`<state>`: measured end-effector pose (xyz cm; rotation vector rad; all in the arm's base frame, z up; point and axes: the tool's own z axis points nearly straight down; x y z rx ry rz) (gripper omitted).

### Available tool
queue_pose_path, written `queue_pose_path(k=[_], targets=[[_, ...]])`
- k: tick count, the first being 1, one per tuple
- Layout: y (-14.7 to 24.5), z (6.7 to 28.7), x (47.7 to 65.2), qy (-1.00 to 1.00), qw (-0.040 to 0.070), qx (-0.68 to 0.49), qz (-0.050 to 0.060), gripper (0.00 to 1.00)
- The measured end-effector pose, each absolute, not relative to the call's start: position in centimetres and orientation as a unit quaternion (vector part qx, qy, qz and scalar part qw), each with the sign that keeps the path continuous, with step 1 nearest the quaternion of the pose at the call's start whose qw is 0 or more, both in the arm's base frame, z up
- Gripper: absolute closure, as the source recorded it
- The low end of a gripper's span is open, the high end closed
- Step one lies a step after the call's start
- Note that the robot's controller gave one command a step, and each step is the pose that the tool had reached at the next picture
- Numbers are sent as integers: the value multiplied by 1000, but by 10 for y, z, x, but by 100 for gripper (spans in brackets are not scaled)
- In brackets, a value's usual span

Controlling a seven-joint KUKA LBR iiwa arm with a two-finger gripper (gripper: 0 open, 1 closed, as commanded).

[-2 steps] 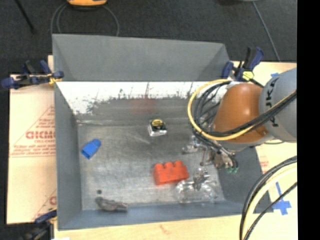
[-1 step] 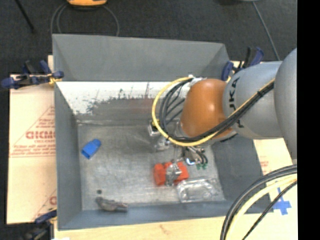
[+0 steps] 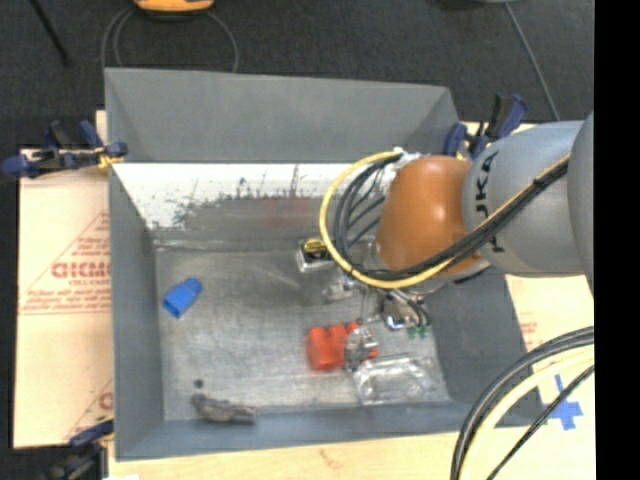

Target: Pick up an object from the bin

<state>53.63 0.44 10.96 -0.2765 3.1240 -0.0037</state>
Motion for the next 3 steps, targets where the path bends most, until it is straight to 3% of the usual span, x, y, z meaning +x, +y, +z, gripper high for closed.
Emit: queue_pose_path(k=[1,2,3], targets=[[1,73,539,991,5,-136,0,0],[0,75,541,991,3,-136,-1,0],[1,78,544,991,8,-136,-1,100]])
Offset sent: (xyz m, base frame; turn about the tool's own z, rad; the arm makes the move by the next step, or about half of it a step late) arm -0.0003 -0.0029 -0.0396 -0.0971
